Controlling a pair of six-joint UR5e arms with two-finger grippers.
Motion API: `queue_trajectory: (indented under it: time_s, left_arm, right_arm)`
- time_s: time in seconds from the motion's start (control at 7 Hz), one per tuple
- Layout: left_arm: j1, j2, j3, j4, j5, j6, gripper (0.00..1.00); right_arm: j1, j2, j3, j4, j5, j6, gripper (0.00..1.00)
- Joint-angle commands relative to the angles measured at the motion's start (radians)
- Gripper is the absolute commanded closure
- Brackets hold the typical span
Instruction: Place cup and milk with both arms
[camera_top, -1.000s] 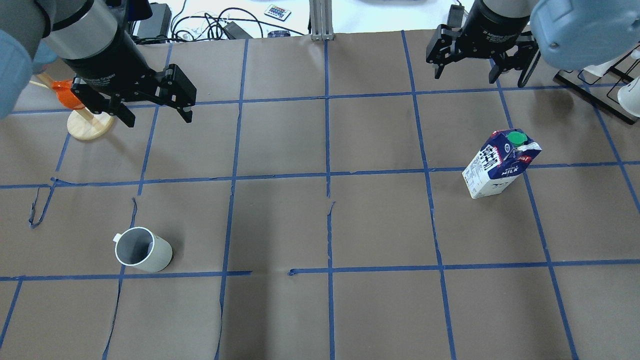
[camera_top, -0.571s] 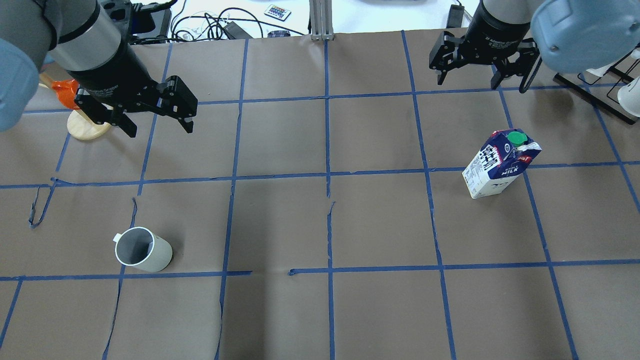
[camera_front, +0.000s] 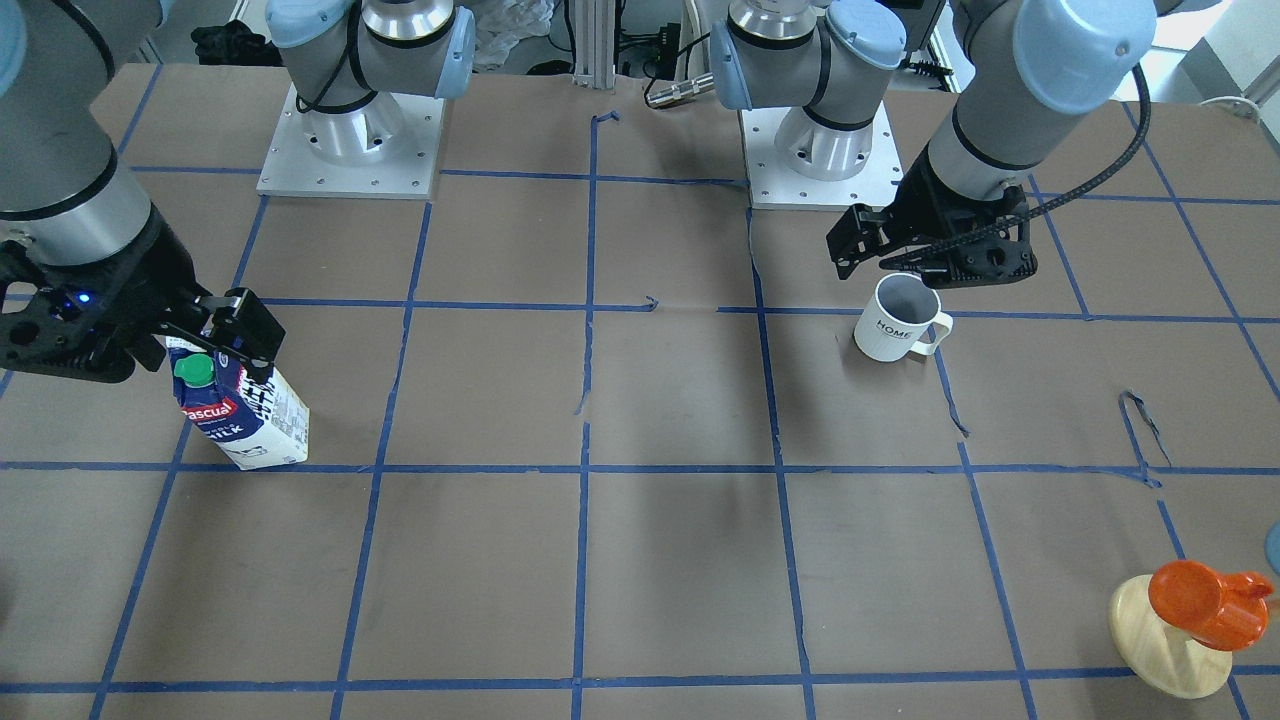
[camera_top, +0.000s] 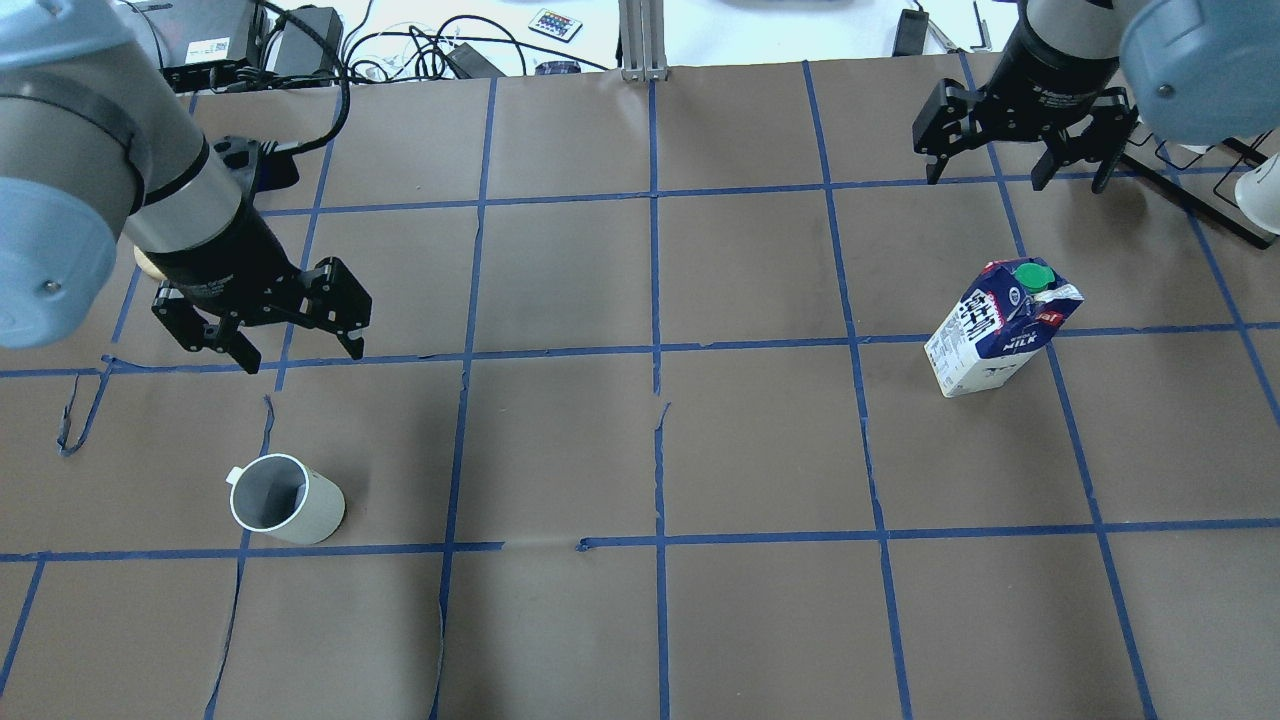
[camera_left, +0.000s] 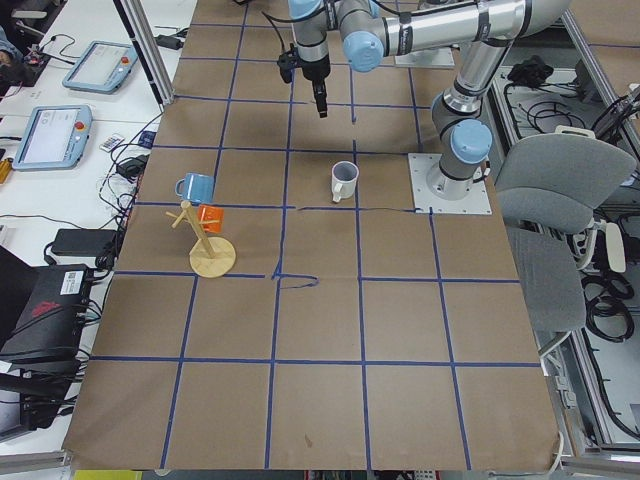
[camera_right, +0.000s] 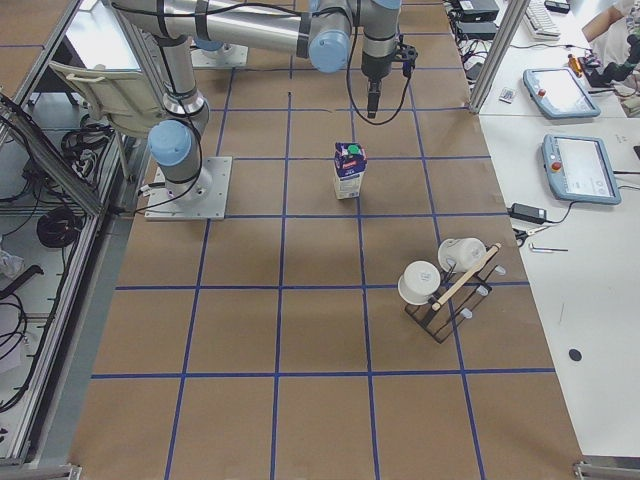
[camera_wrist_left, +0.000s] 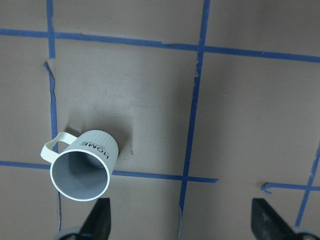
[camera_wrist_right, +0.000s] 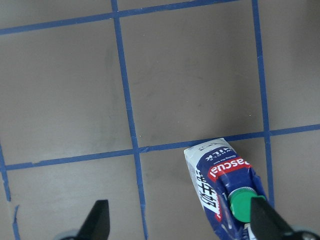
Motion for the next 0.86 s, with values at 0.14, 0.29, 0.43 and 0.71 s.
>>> queue_trajectory:
  time_s: [0.14, 0.29, 0.43, 0.71]
  left_arm:
    - [0.061, 0.012, -0.229, 0.192, 0.045, 0.155, 0.0]
    - [0.072, 0.014, -0.309, 0.28, 0.047, 0.187, 0.0]
    - [0.072, 0.018, -0.352, 0.308, 0.077, 0.209, 0.0]
    - [0.081, 0.012, -0.409, 0.381, 0.106, 0.278, 0.0]
  right_arm:
    - [-0.115, 0.019, 0.057, -0.007, -0.012, -0.188, 0.0]
    - [-0.133, 0.016, 0.094, -0.011, -0.009, -0.211, 0.0]
    - [-0.135, 0.019, 0.112, -0.011, -0.003, -0.207, 0.0]
    - [-0.135, 0.019, 0.155, -0.018, 0.004, -0.21, 0.0]
